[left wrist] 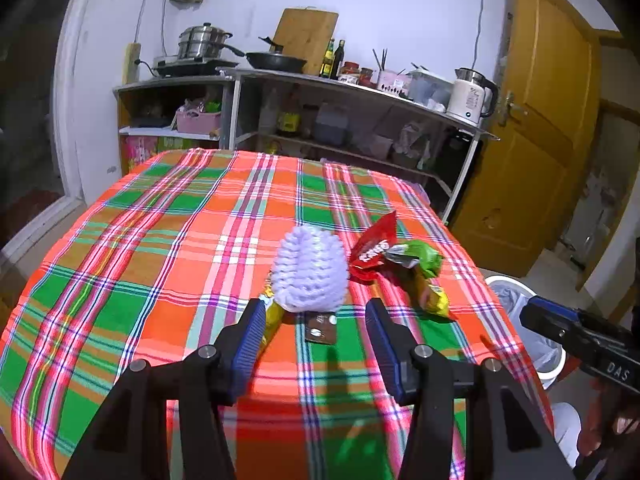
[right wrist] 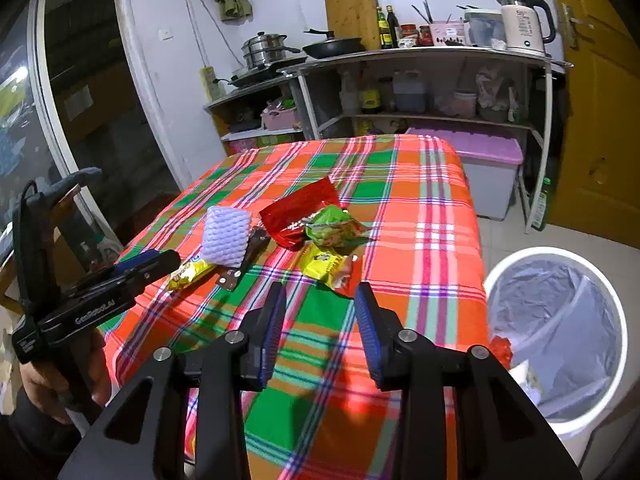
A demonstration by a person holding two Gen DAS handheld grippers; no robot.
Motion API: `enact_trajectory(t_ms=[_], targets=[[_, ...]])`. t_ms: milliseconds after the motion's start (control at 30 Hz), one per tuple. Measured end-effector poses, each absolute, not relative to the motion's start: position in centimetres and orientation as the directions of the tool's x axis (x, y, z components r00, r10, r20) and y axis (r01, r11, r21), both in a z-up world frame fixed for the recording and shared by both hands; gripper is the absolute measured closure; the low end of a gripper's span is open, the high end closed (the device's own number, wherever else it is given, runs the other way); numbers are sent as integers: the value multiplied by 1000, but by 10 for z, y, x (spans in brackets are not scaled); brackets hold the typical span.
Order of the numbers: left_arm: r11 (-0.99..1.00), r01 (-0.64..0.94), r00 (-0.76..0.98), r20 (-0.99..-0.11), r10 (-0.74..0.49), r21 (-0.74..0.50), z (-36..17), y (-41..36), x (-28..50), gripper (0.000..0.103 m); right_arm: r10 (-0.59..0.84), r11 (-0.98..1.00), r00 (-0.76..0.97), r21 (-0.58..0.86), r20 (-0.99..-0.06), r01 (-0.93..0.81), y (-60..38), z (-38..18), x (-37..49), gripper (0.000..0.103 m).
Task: Collect trash
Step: 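Grasp the white foam net with the left tool while the right tool grasps the yellow snack wrapper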
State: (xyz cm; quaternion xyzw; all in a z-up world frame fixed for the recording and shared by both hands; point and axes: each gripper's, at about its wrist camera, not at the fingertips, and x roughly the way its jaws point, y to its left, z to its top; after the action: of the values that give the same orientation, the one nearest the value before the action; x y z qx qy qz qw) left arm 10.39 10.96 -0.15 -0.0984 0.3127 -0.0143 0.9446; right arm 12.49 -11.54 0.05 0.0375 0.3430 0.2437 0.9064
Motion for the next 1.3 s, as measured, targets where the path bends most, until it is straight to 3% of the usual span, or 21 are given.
enact_trajectory(t_ms=[67, 533, 1000, 1100, 1300], targets=[[979, -41, 798, -596, -87, -198, -5, 114, 112, 50, 470, 876, 640, 233, -608, -422, -110, -2, 129, 52], [964, -36, 747, -648, -148, -263, -32, 130, 171, 45, 449, 880, 603, 209, -659, -426, -83, -25, 168, 52], [969, 26, 740, -647, -182, -244, -34, 117, 191, 43, 434, 883, 550, 214, -714, -419, -68, -45, 196, 54], [974, 47, 745, -642, -181, -220, -33, 110, 190, 54, 432, 884, 547, 216, -717, -415, -69, -47, 198, 66], [978, 63, 748, -639, -178, -198, -33, 102, 187, 70, 438, 881, 545, 220, -715, -420, -71, -47, 196, 73]])
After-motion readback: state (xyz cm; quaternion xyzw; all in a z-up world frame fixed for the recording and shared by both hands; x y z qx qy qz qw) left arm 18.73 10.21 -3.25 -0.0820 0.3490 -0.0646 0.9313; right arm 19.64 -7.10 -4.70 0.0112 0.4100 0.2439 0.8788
